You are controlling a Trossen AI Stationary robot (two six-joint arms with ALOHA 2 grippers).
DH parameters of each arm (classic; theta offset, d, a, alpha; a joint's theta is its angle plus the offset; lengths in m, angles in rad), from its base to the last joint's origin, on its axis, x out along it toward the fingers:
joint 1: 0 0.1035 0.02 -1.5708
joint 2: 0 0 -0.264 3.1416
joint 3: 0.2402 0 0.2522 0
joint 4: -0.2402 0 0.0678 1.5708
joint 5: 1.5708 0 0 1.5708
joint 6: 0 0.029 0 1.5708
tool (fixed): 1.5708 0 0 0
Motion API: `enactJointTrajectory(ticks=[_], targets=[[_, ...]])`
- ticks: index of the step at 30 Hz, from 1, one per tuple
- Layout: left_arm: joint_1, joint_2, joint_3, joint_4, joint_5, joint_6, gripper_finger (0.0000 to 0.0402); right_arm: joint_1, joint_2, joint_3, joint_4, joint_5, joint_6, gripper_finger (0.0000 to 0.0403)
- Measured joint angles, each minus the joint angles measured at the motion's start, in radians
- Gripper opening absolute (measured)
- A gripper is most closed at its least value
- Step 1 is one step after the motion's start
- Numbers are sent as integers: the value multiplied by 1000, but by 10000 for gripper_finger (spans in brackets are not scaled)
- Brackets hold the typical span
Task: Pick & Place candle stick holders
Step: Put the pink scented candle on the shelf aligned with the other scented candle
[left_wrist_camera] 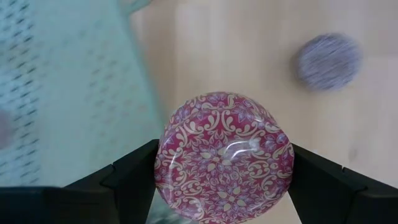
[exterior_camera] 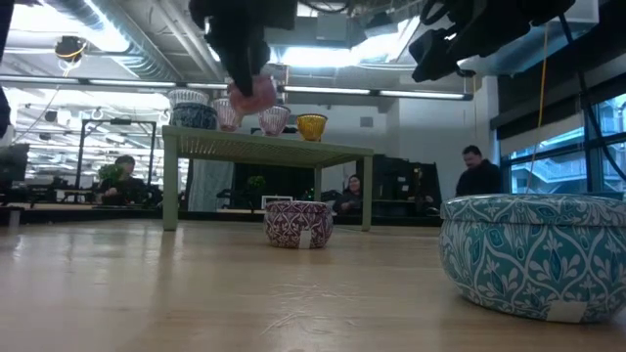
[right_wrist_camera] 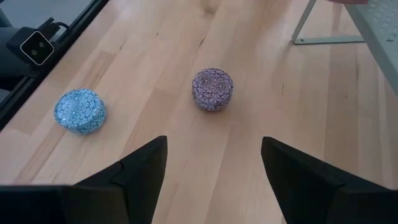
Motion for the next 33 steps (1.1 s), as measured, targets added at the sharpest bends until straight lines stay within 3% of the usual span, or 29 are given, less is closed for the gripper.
enactJointTrajectory(ticks=[18,33], targets=[[168,3,-3,-29,-60,40,297,0,1,0,8,0,-1,264],[216,37,-3,-20,-12,2,297,0,1,0,7,0,-1,264]])
